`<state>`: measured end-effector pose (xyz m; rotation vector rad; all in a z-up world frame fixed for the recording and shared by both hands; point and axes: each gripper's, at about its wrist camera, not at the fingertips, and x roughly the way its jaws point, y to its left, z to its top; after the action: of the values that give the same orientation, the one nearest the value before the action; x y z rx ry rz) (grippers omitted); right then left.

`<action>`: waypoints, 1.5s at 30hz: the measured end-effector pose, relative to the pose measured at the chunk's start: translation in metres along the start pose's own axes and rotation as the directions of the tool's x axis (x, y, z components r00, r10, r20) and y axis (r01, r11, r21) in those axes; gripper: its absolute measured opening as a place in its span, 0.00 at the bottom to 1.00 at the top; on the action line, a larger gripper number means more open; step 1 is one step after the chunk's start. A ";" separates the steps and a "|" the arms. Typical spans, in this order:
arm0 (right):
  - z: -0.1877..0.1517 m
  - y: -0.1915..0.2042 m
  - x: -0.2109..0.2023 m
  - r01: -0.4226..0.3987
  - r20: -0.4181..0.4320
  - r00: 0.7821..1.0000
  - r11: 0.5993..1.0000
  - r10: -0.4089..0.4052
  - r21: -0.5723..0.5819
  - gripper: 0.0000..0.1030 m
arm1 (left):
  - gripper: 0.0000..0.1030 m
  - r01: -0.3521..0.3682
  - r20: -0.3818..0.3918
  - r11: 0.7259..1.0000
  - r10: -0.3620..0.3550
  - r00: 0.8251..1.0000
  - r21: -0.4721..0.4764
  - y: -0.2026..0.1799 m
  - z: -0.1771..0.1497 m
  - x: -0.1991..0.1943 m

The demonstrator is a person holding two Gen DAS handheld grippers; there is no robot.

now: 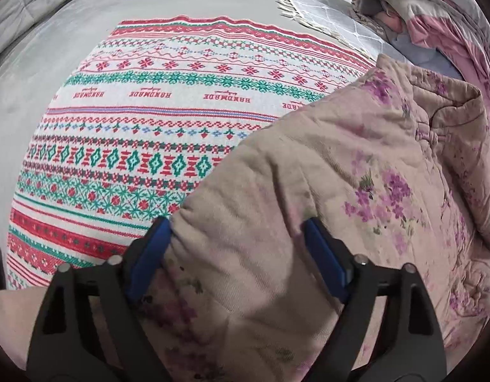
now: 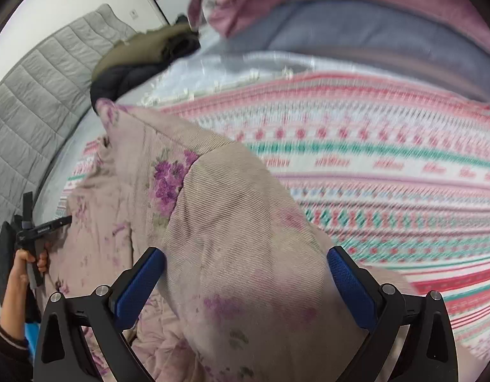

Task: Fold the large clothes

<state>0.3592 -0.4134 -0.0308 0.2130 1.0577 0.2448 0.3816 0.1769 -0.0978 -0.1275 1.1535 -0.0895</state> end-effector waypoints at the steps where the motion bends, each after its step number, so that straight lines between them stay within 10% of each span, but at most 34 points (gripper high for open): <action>1: -0.003 0.000 0.008 0.013 -0.010 1.000 1.000 -0.013 0.005 0.92 | 0.69 -0.004 0.004 1.000 0.004 1.000 0.013 -0.003 0.000 -0.002; 6: -0.019 0.014 0.008 0.099 0.073 0.992 0.995 -0.098 -0.005 0.32 | 0.12 -0.013 0.043 0.998 0.011 0.999 0.056 -0.026 -0.001 -0.010; 12: -0.031 0.022 -0.037 0.193 0.237 0.952 0.981 -0.195 0.032 0.09 | 0.07 -0.208 0.162 0.970 0.188 0.969 0.122 -0.057 0.003 -0.012; 18: -0.017 0.023 -0.101 0.408 0.460 0.789 0.907 -0.408 0.104 0.08 | 0.07 -0.225 0.294 0.968 0.184 0.938 0.113 -0.079 0.028 -0.042; 24: 0.029 -0.024 -0.139 0.556 0.453 0.648 0.787 -0.612 0.268 0.08 | 0.08 -0.201 0.425 0.958 0.097 0.900 0.205 -0.134 0.076 -0.064; 27: 0.050 -0.053 -0.126 0.557 0.355 0.695 0.780 -0.625 0.285 0.18 | 0.15 -0.227 0.414 0.947 0.117 0.903 0.228 -0.164 0.094 -0.054; 29: 0.049 -0.067 -0.123 0.456 0.335 0.770 0.835 -0.543 0.307 0.36 | 0.37 -0.207 0.401 0.955 0.108 0.910 0.212 -0.172 0.095 -0.055; 31: 0.038 -0.069 -0.123 0.359 0.341 0.822 0.879 -0.457 0.313 0.48 | 0.79 -0.143 0.370 0.969 0.060 0.927 0.202 -0.173 0.086 -0.063; 36: 0.000 -0.039 -0.146 0.351 0.386 0.832 0.917 -0.398 0.188 0.68 | 0.79 -0.109 0.317 0.960 0.023 0.948 0.256 -0.171 0.039 -0.088; 45: -0.107 0.000 -0.186 0.216 0.297 0.930 0.976 -0.215 0.029 0.75 | 0.81 0.052 0.152 0.967 -0.093 0.984 0.250 -0.134 -0.065 -0.135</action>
<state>0.1780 -0.4628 0.0735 0.1231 0.7708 0.0138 0.2669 0.0596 0.0178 0.0425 0.9660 -0.2815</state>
